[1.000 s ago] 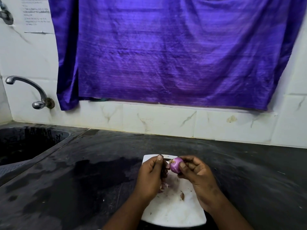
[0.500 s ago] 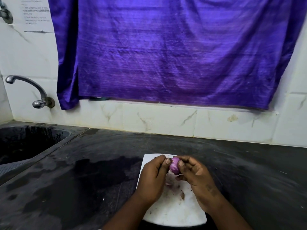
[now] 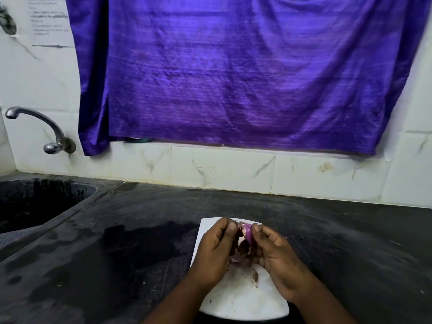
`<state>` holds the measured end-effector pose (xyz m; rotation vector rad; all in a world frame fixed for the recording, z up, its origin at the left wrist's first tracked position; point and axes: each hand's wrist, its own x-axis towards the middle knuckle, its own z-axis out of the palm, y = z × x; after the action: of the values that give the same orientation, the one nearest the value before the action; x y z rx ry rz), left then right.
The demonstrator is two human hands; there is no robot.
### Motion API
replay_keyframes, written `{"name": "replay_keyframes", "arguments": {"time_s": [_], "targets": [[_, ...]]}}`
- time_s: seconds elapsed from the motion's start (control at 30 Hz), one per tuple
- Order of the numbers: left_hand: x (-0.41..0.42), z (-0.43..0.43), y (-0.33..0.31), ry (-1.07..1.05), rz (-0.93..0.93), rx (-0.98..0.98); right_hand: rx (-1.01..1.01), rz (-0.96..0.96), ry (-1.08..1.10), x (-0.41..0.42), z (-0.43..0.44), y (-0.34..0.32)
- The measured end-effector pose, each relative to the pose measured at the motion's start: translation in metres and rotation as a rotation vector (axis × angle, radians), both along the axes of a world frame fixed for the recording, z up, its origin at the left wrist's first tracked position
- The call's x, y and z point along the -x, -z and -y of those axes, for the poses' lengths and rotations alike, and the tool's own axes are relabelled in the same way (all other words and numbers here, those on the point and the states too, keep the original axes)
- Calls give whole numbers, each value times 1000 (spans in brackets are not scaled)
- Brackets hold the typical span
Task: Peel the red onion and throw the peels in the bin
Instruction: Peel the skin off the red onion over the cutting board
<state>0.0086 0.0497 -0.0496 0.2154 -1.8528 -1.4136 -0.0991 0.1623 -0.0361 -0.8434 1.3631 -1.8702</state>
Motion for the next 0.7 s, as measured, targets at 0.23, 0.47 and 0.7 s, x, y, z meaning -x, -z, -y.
{"name": "replay_keyframes", "arguments": {"time_s": [0.23,0.47,0.7], "targets": [[1,4,4,-180,50,198,-30,-120,82,0,1,-1],[2,8,6,-249,82,277,-67,-215,142,1,2,-1],[0,5,3,-328,71,358,-59,-204,124,-1,2,-2]]}}
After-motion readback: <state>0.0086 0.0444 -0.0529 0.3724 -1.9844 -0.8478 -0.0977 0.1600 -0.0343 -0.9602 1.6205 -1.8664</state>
